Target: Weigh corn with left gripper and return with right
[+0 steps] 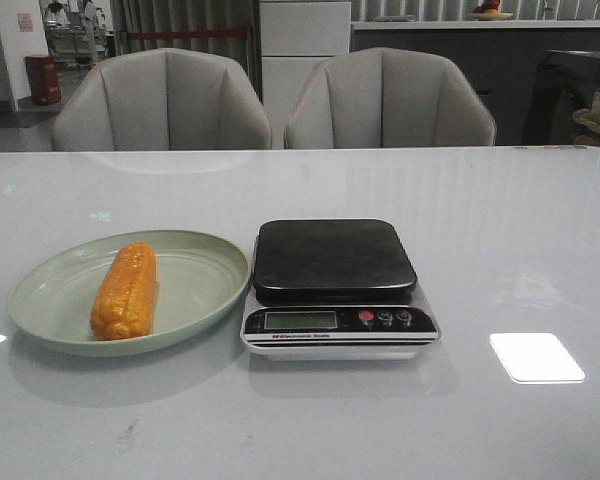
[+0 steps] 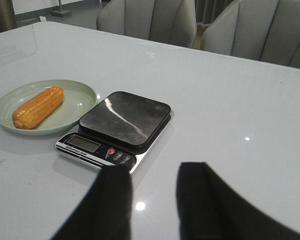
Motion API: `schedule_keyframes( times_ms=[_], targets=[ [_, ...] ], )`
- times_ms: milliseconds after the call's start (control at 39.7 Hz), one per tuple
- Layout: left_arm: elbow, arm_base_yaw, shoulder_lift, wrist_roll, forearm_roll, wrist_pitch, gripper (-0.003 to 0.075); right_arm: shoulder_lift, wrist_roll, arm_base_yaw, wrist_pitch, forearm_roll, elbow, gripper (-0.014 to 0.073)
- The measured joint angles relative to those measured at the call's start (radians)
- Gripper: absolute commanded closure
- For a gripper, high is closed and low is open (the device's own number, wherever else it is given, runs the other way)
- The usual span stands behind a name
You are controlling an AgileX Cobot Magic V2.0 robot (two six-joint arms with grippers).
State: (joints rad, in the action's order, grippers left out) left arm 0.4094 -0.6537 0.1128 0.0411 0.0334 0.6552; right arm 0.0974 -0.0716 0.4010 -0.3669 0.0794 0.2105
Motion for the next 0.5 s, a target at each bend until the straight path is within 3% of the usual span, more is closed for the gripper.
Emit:
schedule_keyframes(
  times_ms=[75,503],
  targets=[
    [0.0,0.0,0.0,0.0,0.0,0.0,0.0607,0.0,0.0,0.0,0.0,0.0,0.0,0.0433],
    [0.0,0.0,0.0,0.0,0.0,0.0,0.0607,0.0,0.0,0.0,0.002,0.0,0.0,0.0435]
  ],
)
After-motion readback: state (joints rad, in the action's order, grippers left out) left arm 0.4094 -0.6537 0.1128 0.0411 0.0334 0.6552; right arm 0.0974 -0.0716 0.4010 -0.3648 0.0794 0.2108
